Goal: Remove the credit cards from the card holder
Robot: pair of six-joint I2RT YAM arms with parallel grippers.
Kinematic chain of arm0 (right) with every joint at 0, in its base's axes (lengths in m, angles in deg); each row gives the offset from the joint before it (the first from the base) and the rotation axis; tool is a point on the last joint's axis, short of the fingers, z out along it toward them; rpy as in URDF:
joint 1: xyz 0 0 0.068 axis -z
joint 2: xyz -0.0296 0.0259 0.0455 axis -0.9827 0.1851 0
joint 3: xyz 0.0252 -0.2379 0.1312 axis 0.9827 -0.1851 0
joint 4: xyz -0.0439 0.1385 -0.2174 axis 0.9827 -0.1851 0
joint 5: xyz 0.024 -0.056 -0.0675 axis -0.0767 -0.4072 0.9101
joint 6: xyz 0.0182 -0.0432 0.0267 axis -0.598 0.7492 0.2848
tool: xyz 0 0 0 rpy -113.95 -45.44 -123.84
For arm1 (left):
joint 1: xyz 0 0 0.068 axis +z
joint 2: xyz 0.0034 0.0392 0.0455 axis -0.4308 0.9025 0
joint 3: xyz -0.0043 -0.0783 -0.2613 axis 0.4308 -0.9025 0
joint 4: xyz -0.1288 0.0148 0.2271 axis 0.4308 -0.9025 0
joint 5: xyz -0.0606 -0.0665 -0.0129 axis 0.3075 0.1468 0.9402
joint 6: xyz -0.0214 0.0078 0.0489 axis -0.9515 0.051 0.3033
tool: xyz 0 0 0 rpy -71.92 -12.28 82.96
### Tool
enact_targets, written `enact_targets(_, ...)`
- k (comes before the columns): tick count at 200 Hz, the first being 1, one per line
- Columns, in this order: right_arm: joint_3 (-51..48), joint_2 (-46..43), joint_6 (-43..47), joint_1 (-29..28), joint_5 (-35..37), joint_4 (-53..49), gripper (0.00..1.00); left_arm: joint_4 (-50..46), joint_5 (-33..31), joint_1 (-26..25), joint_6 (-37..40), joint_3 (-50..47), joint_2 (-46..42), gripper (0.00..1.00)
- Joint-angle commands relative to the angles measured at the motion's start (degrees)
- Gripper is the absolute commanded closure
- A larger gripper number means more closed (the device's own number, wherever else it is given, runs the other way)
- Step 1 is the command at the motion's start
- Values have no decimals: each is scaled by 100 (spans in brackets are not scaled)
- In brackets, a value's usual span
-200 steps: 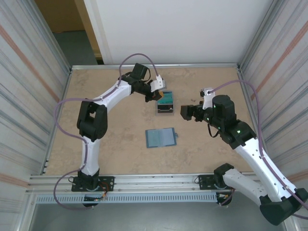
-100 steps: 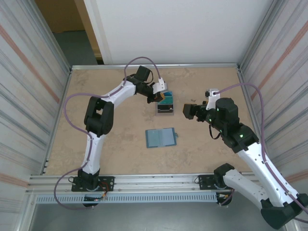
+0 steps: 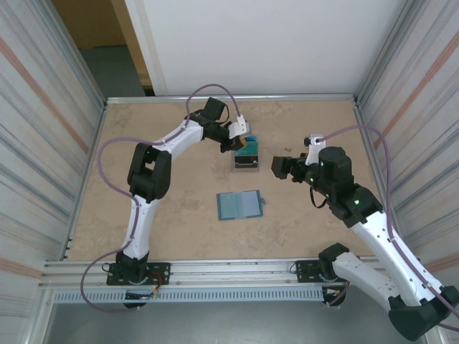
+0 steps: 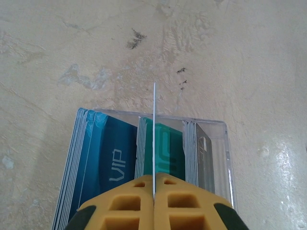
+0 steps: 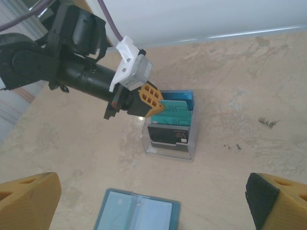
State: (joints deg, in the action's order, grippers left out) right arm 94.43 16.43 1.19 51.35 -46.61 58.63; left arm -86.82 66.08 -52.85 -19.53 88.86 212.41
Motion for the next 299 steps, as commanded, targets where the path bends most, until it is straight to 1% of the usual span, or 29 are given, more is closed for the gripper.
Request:
enact_targets(1, -16, 17, -134, 29, -68, 173, 1, 87, 33, 45, 72, 200, 166, 100)
enact_targets(52, -31, -69, -148, 30, -32, 120, 1, 1, -3, 87, 164, 204, 272, 100)
enact_targets(131, -82, -170, -149, 28, -10, 85, 1, 56, -133, 106, 168, -56, 227, 100)
enact_targets(159, -52, -129, -149, 30, -54, 50, 1, 76, -161, 105, 147, -108, 154, 90)
enact_targets(168, -52, -111, -149, 30, -88, 56, 1, 77, -164, 102, 137, -120, 112, 85)
enact_targets(172, -51, -107, -148, 30, -108, 54, 1, 77, -161, 98, 144, -132, 90, 81)
enact_targets(176, -51, -99, -149, 30, -122, 63, 1, 76, -161, 97, 140, -134, 68, 80)
enact_targets(220, -41, -36, -174, 30, -181, 76, 1, 78, -178, 63, 123, -227, -194, 77)
enact_targets(252, -47, 7, -264, 23, 10, -92, 0, 153, -118, 18, 49, -474, -640, 77)
enact_targets(271, -20, 84, -357, -5, 204, -315, 6, 341, -73, 17, -138, -761, -1103, 76)
enact_targets(277, -16, 122, -385, -27, 248, -388, 8, 431, -74, 17, -201, -895, -1324, 72)
enact_targets(286, -7, 185, -407, -69, 292, -476, 11, 600, -108, 17, -349, -1157, -1612, 70)
enact_targets(291, -10, 228, -429, -110, 332, -533, 12, 744, -135, 16, -431, -1334, -1766, 66)
enact_targets(296, -1, 279, -456, -162, 369, -575, 13, 896, -171, 20, -518, -1504, -1972, 64)
enact_targets(299, 11, 307, -477, -201, 410, -594, 14, 999, -208, 13, -567, -1653, -2065, 61)
